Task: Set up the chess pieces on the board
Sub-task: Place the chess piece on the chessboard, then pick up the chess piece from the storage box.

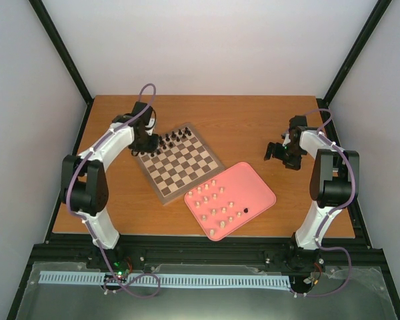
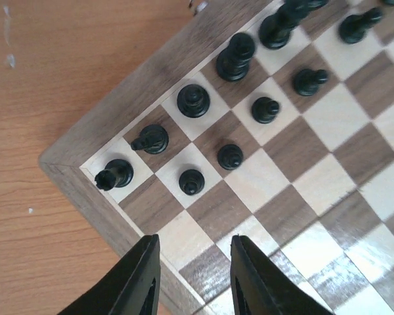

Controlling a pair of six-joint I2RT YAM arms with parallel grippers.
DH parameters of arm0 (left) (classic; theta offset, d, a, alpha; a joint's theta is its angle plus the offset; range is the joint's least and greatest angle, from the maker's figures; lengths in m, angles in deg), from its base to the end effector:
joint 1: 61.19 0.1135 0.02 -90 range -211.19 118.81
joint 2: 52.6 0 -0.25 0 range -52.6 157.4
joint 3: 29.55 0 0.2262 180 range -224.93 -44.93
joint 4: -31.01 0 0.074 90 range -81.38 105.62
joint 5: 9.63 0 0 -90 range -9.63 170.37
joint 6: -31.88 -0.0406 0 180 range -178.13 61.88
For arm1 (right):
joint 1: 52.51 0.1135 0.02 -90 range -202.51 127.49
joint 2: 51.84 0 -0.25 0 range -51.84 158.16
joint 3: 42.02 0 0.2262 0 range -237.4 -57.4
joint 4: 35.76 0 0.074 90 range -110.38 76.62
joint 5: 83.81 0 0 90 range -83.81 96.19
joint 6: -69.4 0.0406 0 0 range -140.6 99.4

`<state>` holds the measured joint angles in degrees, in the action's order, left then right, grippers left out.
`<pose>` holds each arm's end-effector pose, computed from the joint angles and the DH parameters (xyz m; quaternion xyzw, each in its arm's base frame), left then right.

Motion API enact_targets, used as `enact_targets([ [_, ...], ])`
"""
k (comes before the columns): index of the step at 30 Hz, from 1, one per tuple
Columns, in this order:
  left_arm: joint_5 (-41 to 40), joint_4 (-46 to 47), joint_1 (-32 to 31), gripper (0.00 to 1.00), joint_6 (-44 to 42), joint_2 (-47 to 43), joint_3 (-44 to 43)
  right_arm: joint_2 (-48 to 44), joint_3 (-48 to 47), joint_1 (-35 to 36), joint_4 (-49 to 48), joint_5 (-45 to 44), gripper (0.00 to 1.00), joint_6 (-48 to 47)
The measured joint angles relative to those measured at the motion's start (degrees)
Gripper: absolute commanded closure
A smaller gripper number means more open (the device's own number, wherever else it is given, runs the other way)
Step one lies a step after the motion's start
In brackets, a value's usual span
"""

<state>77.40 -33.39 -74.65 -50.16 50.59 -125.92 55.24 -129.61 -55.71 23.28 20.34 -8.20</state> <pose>0.3297 -0.0768 0.2216 0.0431 0.9853 -0.0052 0.1650 0.3292 -0.0085 0.1659 0.1218 0.9800 0.1301 0.0890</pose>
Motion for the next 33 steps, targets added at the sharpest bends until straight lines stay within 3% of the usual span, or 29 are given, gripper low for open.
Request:
enact_targets([
  [5,0.2,-1.4,-3.4,0.44,-0.3,-6.5,-0.2,0.0,0.0,0.0,0.0,0.0,0.00,0.0],
  [14,1.4,-3.4,-22.1,0.41,-2.0,-9.4,-4.5,0.0,0.0,0.2,0.0,-0.1,0.00,0.0],
  [18,2.0,-3.3,-33.3,0.41,-3.5,-5.2,-5.9,0.0,0.0,0.4,0.0,-0.2,0.00,0.0],
  [22,2.4,-2.6,-40.7,0.41,-4.9,0.9,-8.8,0.0,0.0,0.4,0.0,-0.2,0.00,0.0],
  [33,6.0,-0.7,-49.7,0.42,-5.9,13.1,-16.6,-0.9,0.0,0.7,0.0,-0.2,0.00,0.0],
])
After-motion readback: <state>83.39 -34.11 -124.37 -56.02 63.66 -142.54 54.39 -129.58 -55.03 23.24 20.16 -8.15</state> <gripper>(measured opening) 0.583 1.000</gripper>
